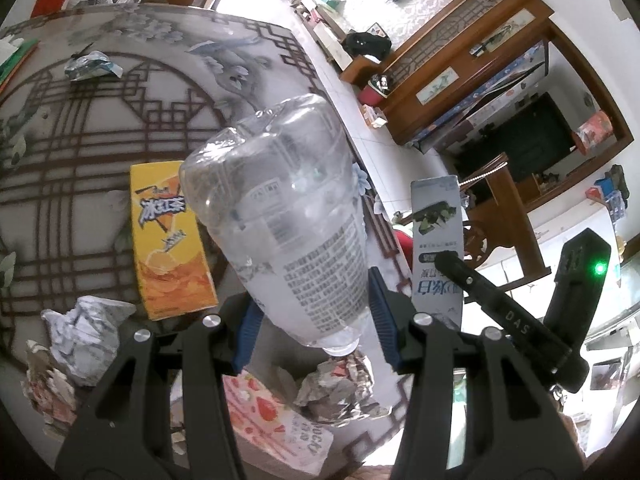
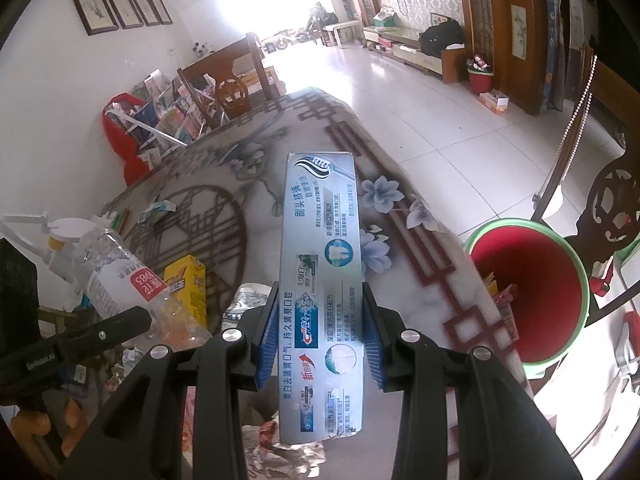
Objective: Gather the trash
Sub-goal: 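Lift the clear bottle with the left tool while the right tool carries the toothpaste box toward the red bucket, then open both tools over the red bucket to drop bottle and toothpaste box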
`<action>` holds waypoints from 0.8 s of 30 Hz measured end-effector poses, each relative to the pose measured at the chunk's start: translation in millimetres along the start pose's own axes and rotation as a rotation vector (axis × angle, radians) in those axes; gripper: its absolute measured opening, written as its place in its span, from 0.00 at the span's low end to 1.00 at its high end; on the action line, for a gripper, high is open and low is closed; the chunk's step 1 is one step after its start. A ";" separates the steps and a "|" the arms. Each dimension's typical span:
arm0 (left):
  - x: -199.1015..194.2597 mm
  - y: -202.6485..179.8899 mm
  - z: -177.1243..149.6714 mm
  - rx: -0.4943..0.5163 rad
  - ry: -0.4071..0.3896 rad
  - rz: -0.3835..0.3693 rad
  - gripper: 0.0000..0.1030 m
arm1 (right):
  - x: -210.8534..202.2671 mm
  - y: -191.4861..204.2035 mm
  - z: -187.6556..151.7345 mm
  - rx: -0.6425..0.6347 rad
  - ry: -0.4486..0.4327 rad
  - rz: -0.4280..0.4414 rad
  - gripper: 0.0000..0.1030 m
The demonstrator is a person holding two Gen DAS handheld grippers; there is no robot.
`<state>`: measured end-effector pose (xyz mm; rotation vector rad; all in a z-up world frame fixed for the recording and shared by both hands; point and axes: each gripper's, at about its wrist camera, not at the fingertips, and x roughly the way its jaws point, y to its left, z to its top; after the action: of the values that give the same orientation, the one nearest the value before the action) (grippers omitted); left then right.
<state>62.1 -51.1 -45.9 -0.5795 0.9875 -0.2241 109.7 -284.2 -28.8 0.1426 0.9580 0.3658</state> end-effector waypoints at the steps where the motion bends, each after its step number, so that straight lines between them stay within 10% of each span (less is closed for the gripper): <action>1: 1.5 -2.5 0.4 -0.002 -0.001 -0.001 0.46 | -0.5 -2.7 0.7 -0.001 0.000 0.001 0.34; 24: 84.5 -106.3 -4.9 0.024 0.040 -0.005 0.46 | -22.3 -142.7 25.1 0.051 0.006 -0.019 0.34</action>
<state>112.2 -177.4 -49.8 -0.5570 1.0214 -0.2524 153.1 -423.9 -37.0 0.1790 0.9741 0.3245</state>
